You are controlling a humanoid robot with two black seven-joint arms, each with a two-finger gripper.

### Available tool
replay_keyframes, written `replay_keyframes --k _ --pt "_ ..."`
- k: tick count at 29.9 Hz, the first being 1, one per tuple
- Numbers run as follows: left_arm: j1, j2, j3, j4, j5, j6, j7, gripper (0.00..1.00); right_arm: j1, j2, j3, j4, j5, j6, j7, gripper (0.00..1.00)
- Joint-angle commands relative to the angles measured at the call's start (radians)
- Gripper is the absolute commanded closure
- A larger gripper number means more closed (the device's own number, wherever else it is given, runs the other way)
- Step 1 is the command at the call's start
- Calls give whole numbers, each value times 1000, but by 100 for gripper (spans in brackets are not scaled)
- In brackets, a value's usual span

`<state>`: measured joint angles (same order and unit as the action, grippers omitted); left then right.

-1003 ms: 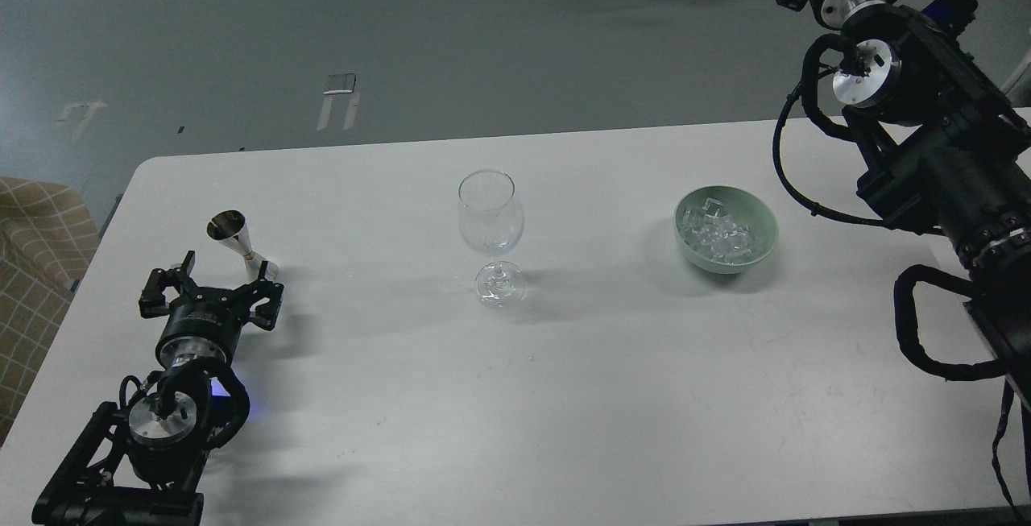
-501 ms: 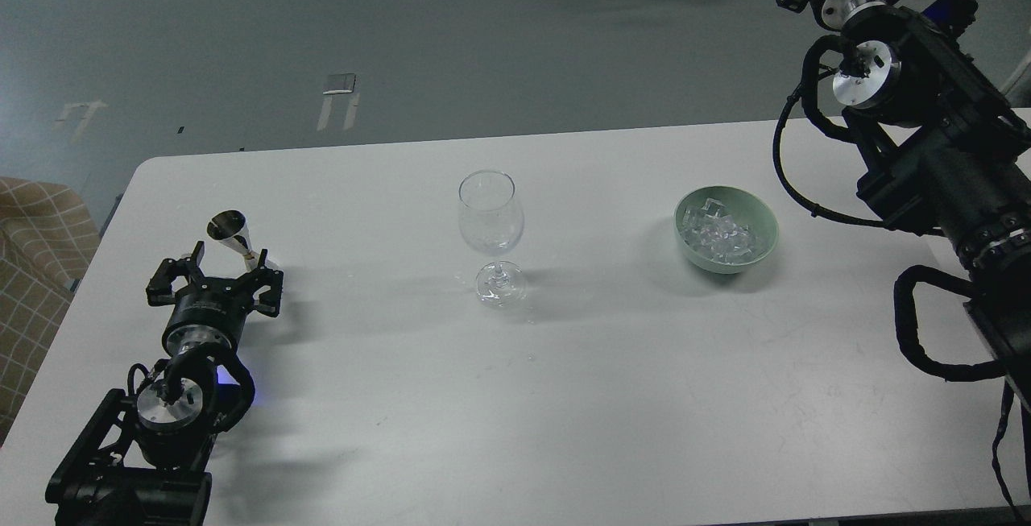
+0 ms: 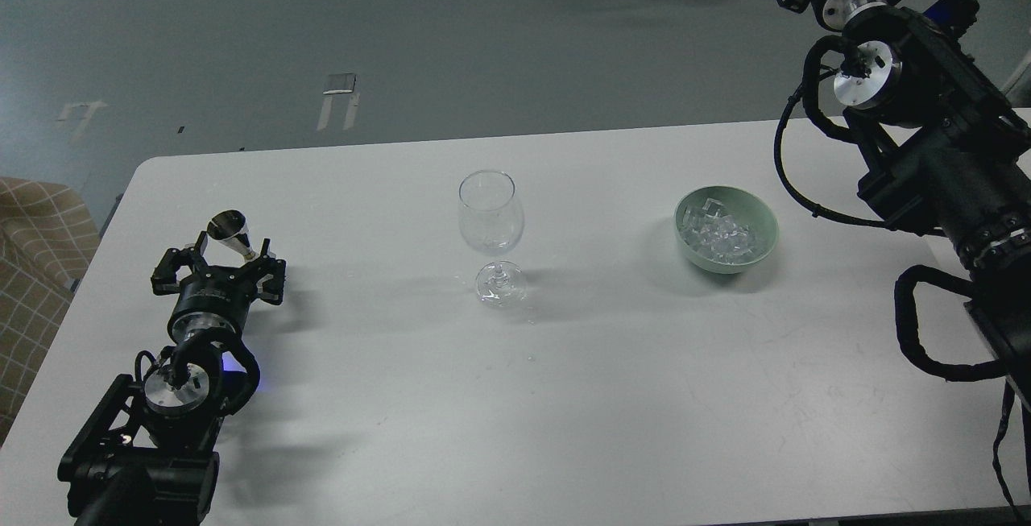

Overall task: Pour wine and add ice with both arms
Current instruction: 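Close the left gripper on the silver jigger and lift it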

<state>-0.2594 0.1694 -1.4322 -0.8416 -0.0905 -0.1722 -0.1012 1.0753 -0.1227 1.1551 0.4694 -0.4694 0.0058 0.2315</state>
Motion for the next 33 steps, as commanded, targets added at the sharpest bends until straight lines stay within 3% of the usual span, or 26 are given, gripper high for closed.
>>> replay_keyframes --k 1,8,18,23,33 --pt "-14 -1 -1 18 0 -13 -2 22 0 0 0 0 0 -1 0 0" --pt "-32 -1 -2 39 0 -13 0 36 2 0 0 -1 0 -1 0 0" --pt "-47 -1 -2 68 -2 -26 0 42 0 0 0 -1 0 -1 0 0" --pt "-54 -5 -2 65 -3 -26 0 57 0 0 0 -1 0 -1 0 0" --pt "-67 -2 -5 91 -9 -29 0 58 -1 0 -2 0 0 -1 0 0"
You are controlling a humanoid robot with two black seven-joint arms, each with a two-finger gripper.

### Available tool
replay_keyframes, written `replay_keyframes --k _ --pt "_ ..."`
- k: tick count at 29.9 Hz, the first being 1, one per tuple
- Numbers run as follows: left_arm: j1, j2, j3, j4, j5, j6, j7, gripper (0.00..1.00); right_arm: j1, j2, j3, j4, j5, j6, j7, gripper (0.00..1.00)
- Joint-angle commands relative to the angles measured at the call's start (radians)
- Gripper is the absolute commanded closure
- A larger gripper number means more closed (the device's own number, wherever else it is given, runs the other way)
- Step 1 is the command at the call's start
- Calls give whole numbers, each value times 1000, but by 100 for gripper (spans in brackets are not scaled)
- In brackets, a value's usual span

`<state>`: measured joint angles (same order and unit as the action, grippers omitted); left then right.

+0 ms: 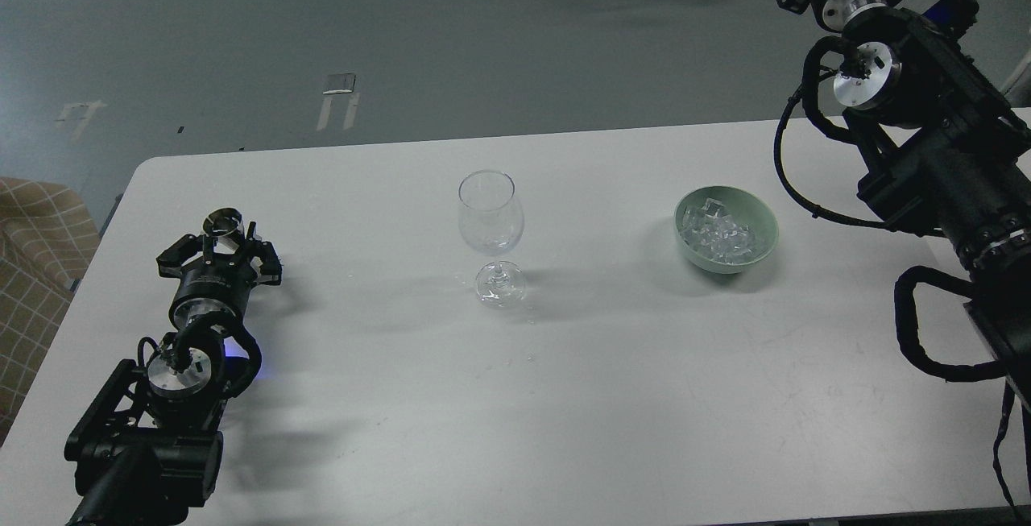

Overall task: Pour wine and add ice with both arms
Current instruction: 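Close the left gripper on the silver jigger and lift it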

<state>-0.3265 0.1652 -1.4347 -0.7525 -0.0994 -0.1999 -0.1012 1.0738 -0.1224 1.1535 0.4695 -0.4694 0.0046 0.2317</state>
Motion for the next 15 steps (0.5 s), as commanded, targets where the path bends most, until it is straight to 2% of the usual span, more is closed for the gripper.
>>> replay_keyframes --k 1,15 --pt "-2 2 -3 2 0 -1 0 58 0 0 0 0 0 0 0 0" --pt "-20 5 4 -11 -11 -33 1 58 0 1 0 0 0 0 0 0"
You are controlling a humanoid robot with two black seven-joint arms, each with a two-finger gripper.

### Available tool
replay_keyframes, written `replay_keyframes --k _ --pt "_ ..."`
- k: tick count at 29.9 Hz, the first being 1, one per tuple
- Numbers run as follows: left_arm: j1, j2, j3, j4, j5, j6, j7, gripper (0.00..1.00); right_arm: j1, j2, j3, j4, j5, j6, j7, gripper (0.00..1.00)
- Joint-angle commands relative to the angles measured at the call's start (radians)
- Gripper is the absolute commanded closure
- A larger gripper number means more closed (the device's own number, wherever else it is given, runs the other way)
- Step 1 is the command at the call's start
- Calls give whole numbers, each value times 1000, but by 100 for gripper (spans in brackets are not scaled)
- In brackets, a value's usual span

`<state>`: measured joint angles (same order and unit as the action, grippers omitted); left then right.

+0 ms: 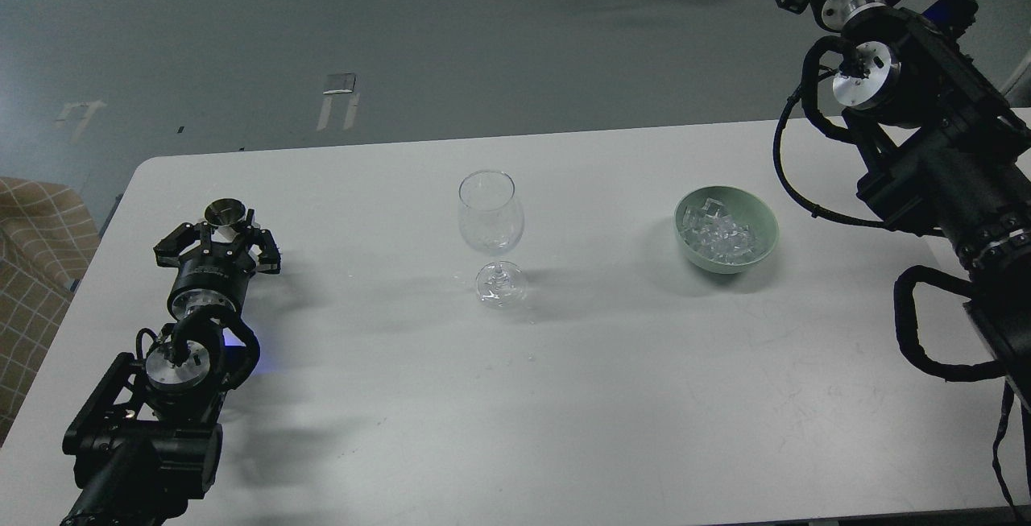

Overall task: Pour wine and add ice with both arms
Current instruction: 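Close the left gripper on the silver jigger and lift it, then carry the jigger with the left gripper over the wine glass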

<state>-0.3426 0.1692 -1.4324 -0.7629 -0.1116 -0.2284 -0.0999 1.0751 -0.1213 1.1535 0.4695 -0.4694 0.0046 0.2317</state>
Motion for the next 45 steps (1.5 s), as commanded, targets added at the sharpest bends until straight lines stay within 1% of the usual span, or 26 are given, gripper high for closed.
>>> replay_keyframes --k 1,3,7,11,12,13,15,26,31,34,36,38,41,45 --pt "-4 1 0 -1 1 -6 0 59 -1 0 0 0 0 0 0 0" --pt "-6 1 0 -1 1 -8 0 59 -1 0 0 0 0 0 0 0" --pt "-6 0 -2 -21 1 -8 -1 66 0 0 0 0 0 0 0 0" --pt "-4 4 -3 -53 1 -6 -3 66 0 0 0 0 0 0 0 0" --pt "-4 6 -3 -61 1 -6 -4 67 0 -1 0 0 0 0 0 0" --pt "-4 6 -2 -67 1 -5 -4 71 0 -1 2 0 0 0 0 0" --pt "-6 6 0 -84 1 -2 -4 73 0 -1 0 0 0 0 0 0" --pt "-4 15 4 -211 3 8 2 75 -4 -14 -1 0 0 0 0 0" --pt "-6 13 -3 -228 3 4 -1 75 -6 -12 -1 0 0 0 0 0" --pt "-3 15 -5 -272 3 11 -1 75 -4 -14 -1 1 0 2 0 0" --pt "4 16 -3 -297 3 20 0 75 -4 -14 -1 1 0 2 0 0" --pt "14 16 -2 -346 3 55 0 75 -4 -14 -1 1 0 2 0 0" --pt "24 18 -2 -397 3 77 0 79 -6 -14 -1 5 0 2 0 0" --pt "25 18 -2 -432 3 96 0 80 -9 -14 -1 5 0 2 0 0"
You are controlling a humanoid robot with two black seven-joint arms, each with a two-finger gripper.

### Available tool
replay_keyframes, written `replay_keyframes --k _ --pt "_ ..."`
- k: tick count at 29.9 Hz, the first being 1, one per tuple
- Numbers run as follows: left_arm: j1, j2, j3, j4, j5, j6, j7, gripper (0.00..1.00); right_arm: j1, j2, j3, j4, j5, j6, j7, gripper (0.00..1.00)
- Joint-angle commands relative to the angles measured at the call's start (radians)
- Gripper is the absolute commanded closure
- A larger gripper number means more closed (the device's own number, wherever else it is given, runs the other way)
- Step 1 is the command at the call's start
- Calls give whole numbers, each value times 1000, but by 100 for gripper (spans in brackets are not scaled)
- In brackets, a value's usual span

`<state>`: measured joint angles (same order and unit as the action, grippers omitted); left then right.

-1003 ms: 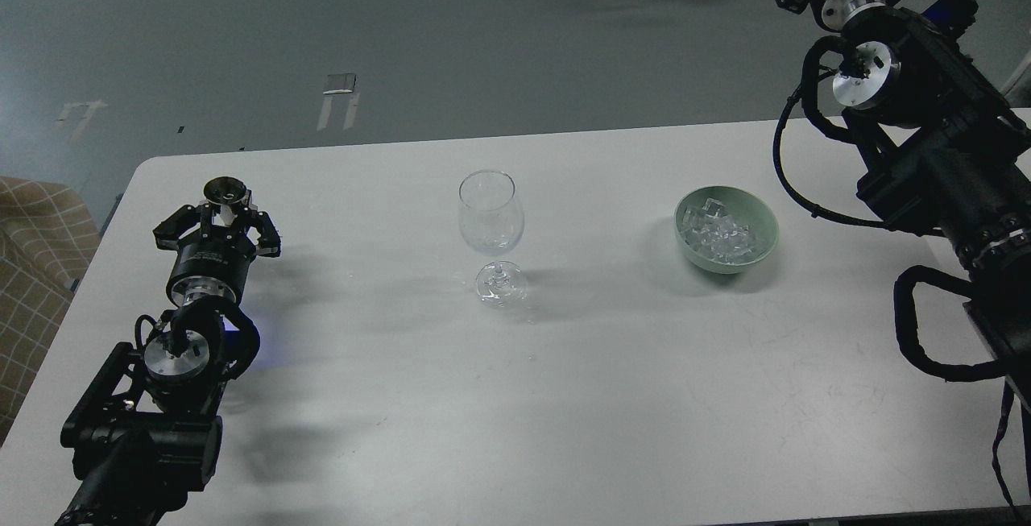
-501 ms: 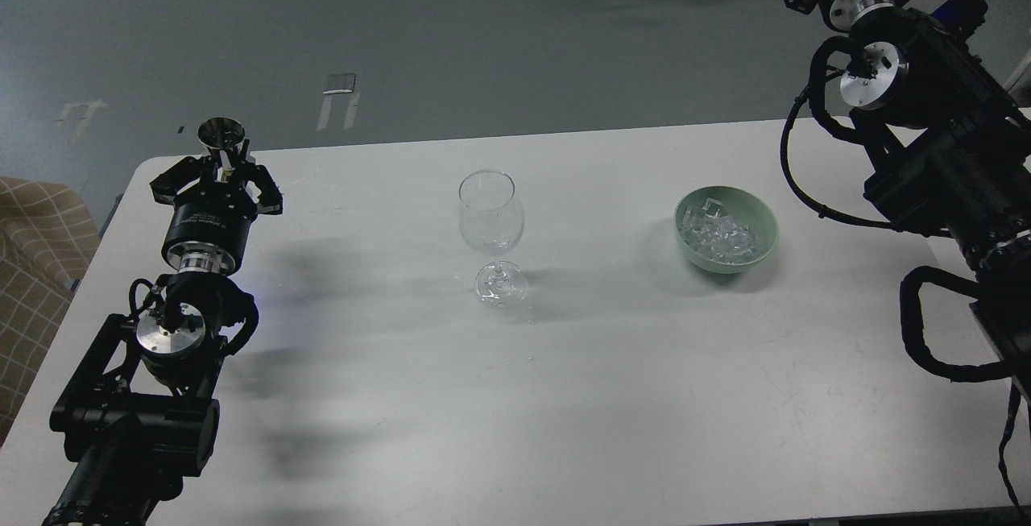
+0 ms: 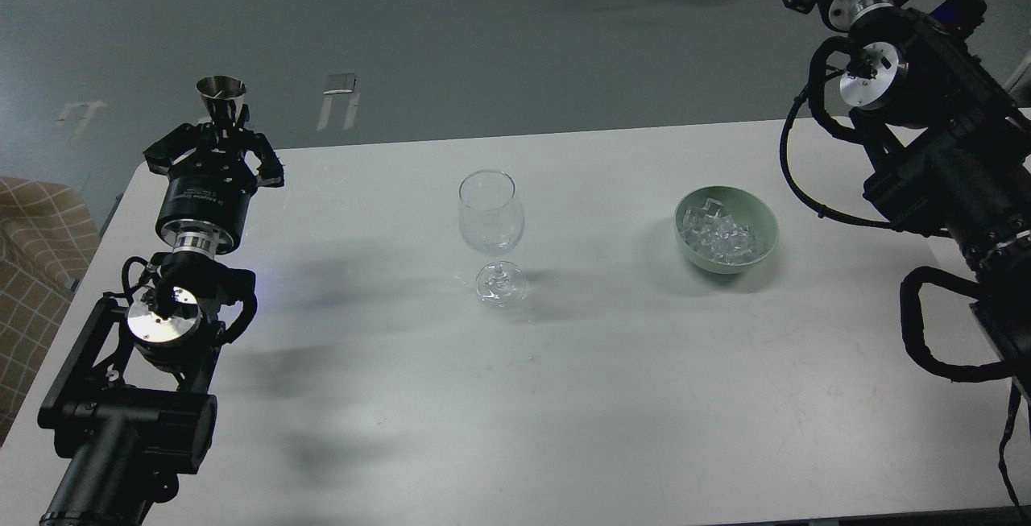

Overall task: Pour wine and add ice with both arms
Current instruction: 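Carry the jigger with the left gripper over the wine glass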

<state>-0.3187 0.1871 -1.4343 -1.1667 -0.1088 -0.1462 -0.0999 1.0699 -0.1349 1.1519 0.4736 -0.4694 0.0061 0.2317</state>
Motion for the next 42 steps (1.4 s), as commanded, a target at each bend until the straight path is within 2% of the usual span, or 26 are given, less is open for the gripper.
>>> replay_keyframes --k 1,8,17,23,30,33,42 --pt "1 0 0 -39 0 20 0 82 -4 0 0 0 0 -2 0 0" --pt "6 -5 8 -102 0 54 2 88 -4 -12 0 2 0 0 0 0" --pt "44 -21 26 -206 1 99 6 89 -8 -25 0 2 0 0 0 0" --pt "70 -11 98 -272 8 125 12 90 -11 -31 0 5 2 0 0 0" --pt "95 -9 166 -349 9 206 42 90 -13 -37 0 7 2 0 0 0" --pt "93 -15 184 -378 12 227 42 90 -19 -37 2 7 2 0 2 0" --pt "66 -12 245 -395 18 249 43 91 -28 -54 2 8 2 0 2 0"
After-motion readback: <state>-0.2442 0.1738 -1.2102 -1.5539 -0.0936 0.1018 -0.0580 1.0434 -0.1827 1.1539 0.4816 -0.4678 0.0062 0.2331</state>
